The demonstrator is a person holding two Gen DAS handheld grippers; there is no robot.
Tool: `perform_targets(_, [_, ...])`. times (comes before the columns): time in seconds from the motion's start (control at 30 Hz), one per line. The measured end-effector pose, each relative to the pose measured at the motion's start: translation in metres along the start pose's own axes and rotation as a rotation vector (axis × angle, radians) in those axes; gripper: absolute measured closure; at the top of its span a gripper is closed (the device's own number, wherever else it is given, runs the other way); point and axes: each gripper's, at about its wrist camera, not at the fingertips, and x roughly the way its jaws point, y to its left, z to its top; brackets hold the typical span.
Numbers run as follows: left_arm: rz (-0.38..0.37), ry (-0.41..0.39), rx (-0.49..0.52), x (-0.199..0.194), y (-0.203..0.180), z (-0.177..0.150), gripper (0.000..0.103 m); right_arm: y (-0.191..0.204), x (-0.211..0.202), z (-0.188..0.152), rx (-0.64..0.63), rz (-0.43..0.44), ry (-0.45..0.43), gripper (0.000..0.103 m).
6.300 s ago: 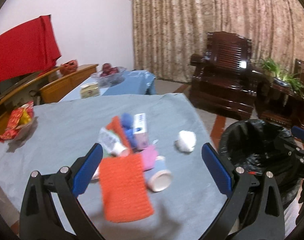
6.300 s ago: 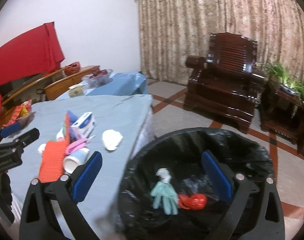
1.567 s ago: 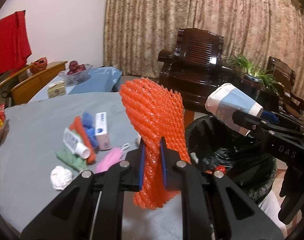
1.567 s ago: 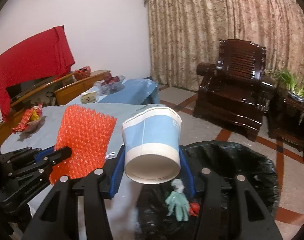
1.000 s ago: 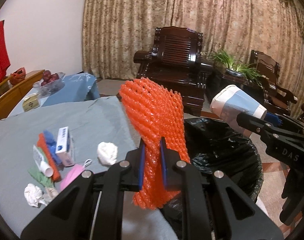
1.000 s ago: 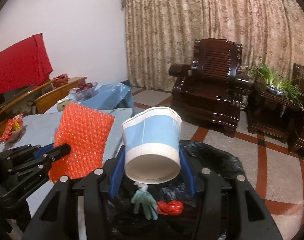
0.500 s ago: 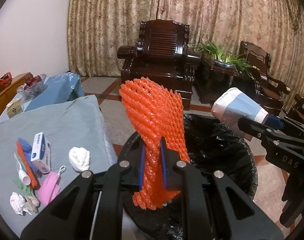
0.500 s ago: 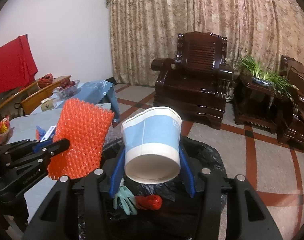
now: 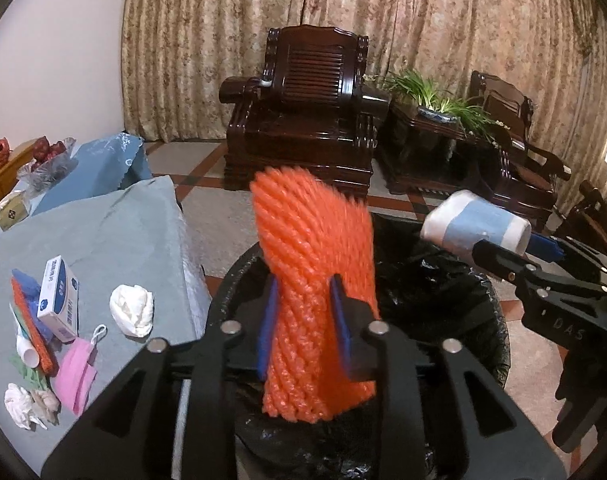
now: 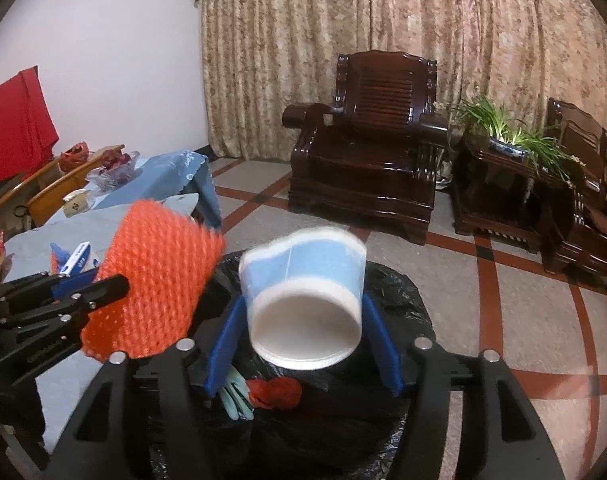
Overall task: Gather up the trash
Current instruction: 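Carry the orange net and paper cup over the bin and release both, then move both tools back over the table toward the remaining trash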
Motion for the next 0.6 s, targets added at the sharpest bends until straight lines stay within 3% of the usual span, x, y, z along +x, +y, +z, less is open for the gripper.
perform_targets(0.13, [0.023, -0.009, -0.023, -0.005, 0.007, -0.003, 0.050, -0.002, -0.001, -0.002, 0.001, -0.026, -0.007, 0.014])
perform_targets(0.2, [0.041, -0.020, -0.037, -0.010, 0.012, -0.003, 0.034, -0.002, -0.003, -0.003, 0.003, -0.033, -0.016, 0.006])
perform_targets(0.3, [0.078, -0.040, -0.052, -0.021, 0.022, -0.005, 0.017, 0.001, -0.005, -0.003, 0.003, -0.027, -0.022, 0.006])
perform_targets(0.47, [0.166, -0.075, -0.059, -0.044, 0.036, -0.011, 0.009, 0.010, -0.005, -0.002, 0.012, 0.003, -0.017, 0.006])
perform_targets(0.6, [0.206, -0.084, -0.083, -0.064, 0.054, -0.019, 0.008, 0.023, -0.005, -0.002, 0.010, 0.041, -0.013, 0.006])
